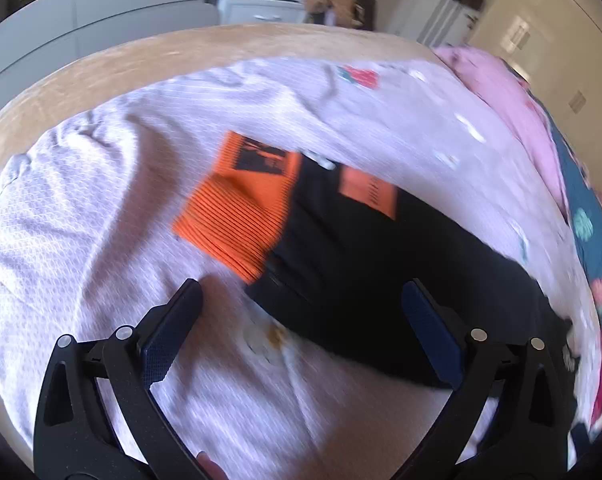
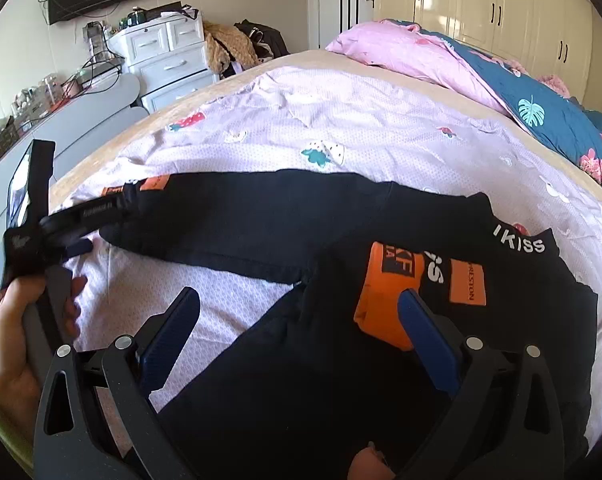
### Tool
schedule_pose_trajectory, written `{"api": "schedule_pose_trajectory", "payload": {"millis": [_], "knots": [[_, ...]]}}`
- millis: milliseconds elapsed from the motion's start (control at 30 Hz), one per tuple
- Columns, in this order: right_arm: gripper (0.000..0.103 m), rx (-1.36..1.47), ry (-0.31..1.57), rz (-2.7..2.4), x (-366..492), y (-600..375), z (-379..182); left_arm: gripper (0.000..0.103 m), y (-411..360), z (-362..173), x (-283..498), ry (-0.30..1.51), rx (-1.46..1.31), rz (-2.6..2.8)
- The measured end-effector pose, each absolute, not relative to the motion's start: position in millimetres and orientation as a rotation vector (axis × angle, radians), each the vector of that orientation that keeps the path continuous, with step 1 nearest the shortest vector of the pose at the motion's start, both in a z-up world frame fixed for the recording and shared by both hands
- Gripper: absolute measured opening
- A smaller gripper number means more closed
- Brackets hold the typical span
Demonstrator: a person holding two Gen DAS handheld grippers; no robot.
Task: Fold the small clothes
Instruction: 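Grasp the other orange-tagged cuff with the left gripper, then lift the sleeve with the left gripper and fold it across the shirt body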
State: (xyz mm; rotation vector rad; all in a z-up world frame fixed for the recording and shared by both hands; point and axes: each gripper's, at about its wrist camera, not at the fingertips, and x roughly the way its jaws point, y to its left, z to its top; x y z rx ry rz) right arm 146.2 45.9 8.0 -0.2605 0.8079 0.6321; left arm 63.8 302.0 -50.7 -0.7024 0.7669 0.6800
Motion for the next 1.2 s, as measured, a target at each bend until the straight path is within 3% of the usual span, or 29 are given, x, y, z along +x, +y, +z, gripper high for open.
{"api": "schedule_pose_trajectory", "payload": {"millis": [100,167,233,433,1200], "knots": [[0.099,-0.262,0.818,0.61,147,41,4,0.059,313,-50,61,0.693,-0.753,0.679],[0.099,-0.246,0.831,0.595,148,33,1,0.023,316,-50,61,0.659,-0.769,0.656],[0.099,-0.229,0.839,0.581,149,25,-1,0.01,315,-44,55,0.612,-0.782,0.64],[0.099,-0.167,0.857,0.533,153,-7,0,0.009,290,1,40,0.482,-0.735,0.553],[0.099,0.116,0.825,0.327,160,-162,23,0.008,177,108,90,0.442,-0.493,0.313]]}}
